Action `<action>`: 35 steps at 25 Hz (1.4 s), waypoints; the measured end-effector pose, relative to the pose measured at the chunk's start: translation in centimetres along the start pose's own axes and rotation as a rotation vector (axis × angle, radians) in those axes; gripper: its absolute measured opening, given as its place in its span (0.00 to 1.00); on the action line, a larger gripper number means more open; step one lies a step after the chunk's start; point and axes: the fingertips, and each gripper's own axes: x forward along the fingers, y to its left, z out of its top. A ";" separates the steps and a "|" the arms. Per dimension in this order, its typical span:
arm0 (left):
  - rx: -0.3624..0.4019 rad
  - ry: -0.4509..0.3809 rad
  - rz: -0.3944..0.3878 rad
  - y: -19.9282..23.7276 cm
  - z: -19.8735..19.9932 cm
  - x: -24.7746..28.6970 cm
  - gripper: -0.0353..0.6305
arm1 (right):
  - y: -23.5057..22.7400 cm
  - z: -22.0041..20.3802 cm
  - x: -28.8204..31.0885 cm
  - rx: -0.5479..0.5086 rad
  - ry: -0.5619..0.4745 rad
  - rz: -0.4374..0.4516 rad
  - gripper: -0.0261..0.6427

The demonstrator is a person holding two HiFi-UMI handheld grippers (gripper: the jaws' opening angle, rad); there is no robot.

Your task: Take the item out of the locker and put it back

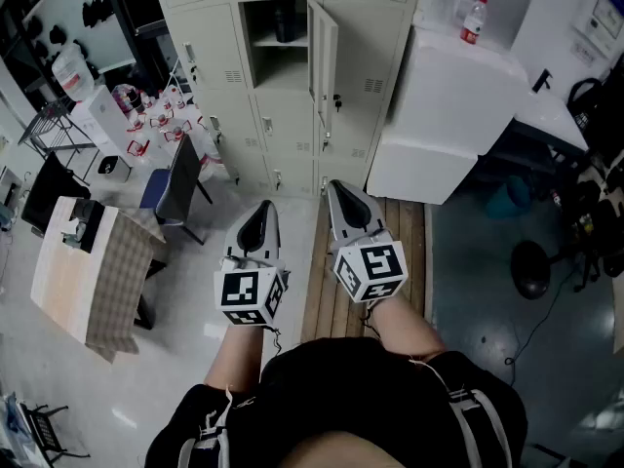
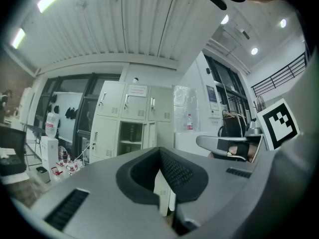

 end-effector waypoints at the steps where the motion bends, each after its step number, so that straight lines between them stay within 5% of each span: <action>1: -0.001 0.000 0.003 -0.1 0.1 -0.3 0.07 | 0.2 0.1 -0.2 -0.005 -0.001 0.001 0.06; 18: -0.004 -0.014 0.001 0.0 0.9 -2.9 0.07 | 3.4 0.5 -1.3 -0.010 -0.006 0.045 0.06; 35: -0.026 0.011 -0.033 7.4 -1.0 -3.7 0.07 | 8.3 -1.8 3.3 -0.032 0.008 -0.004 0.06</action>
